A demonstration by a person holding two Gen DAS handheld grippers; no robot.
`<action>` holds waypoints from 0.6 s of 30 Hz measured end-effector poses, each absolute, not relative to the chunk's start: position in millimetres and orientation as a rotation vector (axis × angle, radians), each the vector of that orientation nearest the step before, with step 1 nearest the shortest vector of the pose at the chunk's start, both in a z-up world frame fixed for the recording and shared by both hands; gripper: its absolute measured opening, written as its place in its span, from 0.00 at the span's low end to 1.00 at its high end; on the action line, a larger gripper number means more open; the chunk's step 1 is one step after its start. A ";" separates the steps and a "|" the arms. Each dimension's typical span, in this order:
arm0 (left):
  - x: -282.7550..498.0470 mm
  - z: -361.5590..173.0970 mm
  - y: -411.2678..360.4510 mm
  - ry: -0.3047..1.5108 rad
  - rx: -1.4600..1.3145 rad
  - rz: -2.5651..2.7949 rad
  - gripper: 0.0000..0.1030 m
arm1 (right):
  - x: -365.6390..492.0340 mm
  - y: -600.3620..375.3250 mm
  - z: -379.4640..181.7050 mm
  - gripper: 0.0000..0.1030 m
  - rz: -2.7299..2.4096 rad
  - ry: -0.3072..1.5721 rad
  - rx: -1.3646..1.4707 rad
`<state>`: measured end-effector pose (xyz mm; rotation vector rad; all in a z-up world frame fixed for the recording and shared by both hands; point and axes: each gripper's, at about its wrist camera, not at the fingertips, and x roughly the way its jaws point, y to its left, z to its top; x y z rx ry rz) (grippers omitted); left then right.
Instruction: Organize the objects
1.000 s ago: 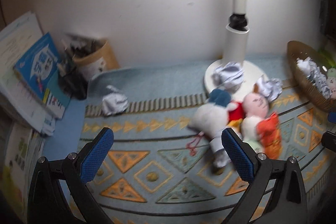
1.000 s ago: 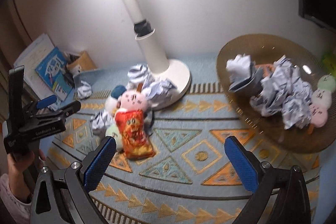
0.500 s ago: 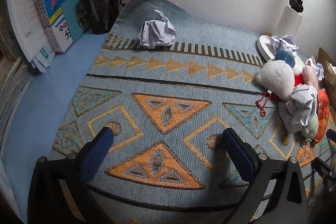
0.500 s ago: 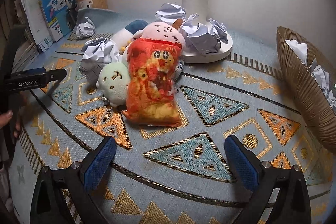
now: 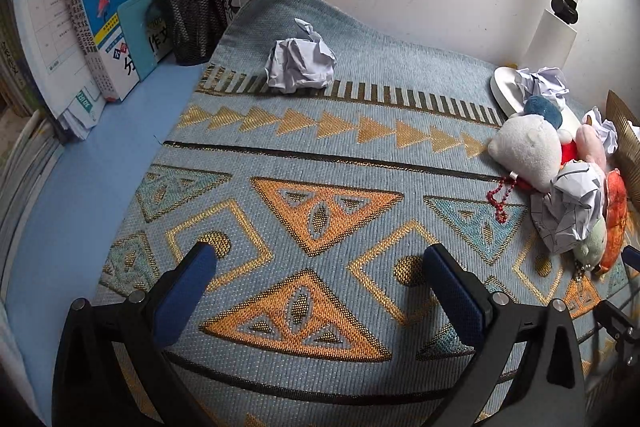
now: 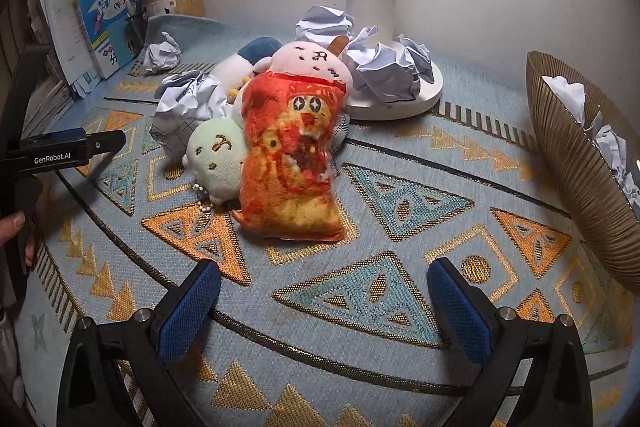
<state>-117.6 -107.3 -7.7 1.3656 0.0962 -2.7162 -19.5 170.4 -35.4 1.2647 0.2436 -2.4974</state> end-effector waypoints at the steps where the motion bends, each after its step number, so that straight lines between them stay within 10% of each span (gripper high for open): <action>1: -117.7 -7.6 -107.4 0.096 1.366 -2.716 1.00 | -19.3 170.4 -35.4 1.00 -2.497 0.244 1.265; 18: -118.2 -5.4 -108.7 0.096 1.367 -2.714 1.00 | -19.4 169.5 -35.0 1.00 -2.497 0.243 1.265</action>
